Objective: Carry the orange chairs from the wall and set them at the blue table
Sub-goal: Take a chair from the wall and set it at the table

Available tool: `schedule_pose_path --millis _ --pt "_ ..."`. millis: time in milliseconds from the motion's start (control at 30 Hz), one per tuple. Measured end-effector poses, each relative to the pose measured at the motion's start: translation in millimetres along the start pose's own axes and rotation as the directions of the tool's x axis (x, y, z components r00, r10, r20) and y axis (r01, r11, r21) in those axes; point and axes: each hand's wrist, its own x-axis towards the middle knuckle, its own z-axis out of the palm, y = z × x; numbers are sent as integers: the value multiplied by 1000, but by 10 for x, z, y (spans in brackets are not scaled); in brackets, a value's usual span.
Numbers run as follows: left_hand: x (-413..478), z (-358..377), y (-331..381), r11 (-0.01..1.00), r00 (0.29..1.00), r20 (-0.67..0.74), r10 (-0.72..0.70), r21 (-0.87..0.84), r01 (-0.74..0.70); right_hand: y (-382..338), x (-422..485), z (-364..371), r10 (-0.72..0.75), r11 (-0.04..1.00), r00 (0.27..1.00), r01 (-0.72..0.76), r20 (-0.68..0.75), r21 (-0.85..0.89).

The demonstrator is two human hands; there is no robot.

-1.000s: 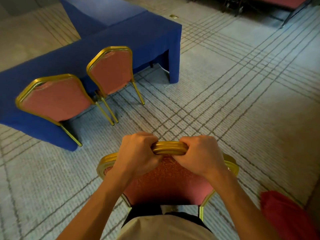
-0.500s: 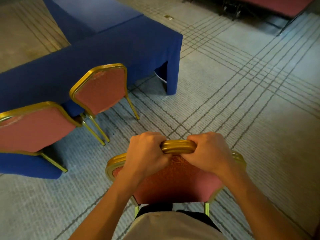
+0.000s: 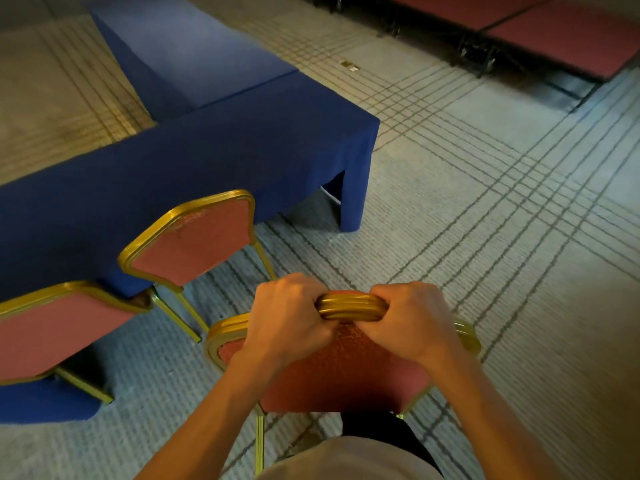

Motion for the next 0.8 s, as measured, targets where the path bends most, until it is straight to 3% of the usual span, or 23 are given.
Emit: schedule_pose_path --millis 300,800 --pt "1503 471 -456 998 998 47 -46 42 44 840 1546 396 -58 997 996 54 66 55" --pt "3331 867 -1078 969 980 -30 -199 147 201 1629 3587 743 -183 983 977 178 112 50"
